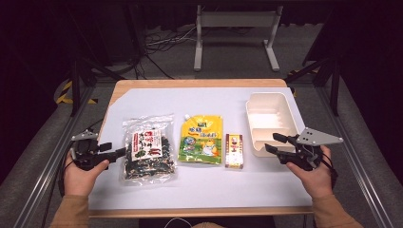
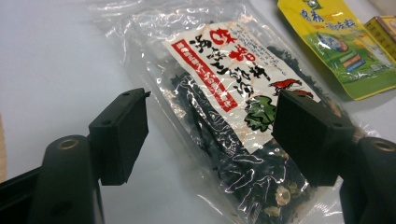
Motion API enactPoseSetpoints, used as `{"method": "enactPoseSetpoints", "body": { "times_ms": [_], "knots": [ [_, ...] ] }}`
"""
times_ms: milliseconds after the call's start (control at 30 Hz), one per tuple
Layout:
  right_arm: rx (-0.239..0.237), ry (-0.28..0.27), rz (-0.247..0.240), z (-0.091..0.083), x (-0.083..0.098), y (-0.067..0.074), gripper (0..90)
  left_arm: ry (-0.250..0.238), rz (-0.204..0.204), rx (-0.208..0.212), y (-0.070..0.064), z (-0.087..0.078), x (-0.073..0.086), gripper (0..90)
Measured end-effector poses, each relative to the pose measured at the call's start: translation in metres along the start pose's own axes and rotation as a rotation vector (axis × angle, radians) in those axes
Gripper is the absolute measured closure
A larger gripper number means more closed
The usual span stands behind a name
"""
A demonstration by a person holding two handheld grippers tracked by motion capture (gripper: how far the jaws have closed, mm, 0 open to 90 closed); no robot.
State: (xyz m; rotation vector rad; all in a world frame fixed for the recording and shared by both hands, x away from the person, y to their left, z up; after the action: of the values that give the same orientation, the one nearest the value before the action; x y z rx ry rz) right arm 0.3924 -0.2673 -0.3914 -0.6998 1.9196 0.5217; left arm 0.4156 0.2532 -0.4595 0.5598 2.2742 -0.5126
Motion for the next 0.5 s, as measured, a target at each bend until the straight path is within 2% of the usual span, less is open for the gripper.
{"method": "enactPoseSetpoints", "body": {
  "times_ms": [67,133,167,300,500],
  "knots": [
    [-0.001,0.002,0.001,0.0,0.0,0.001,48.7,0.024,-0.023,0.0,0.002,0.004,0.003,26.9],
    [-0.001,0.011,0.009,-0.001,0.002,0.001,48.9,0.041,-0.026,-0.01,0.004,0.006,0.004,24.8],
    [0.0,0.012,0.009,-0.001,0.002,0.001,48.8,0.051,-0.045,-0.01,0.005,0.009,0.006,24.2],
    [0.003,0.01,0.007,-0.002,0.002,0.002,48.0,0.049,-0.067,0.0,0.007,0.012,0.008,24.8],
    [-0.006,0.013,-0.002,0.0,0.003,0.004,46.3,0.047,-0.139,0.048,0.01,0.017,0.012,25.6]
  ]
}}
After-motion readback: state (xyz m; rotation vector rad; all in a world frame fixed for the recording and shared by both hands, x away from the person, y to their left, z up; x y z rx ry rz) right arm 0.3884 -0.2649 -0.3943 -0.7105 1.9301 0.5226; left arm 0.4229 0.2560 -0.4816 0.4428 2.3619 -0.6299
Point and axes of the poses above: each handheld gripper's, and its own axes: z roughly forward along the jaws, x roughly out of its underside, y roughly to its left, the point moved 8 cm from there along z, roughly forward along the jaws, and after that the axes turned 8 degrees about z, right-handed, at the moved point
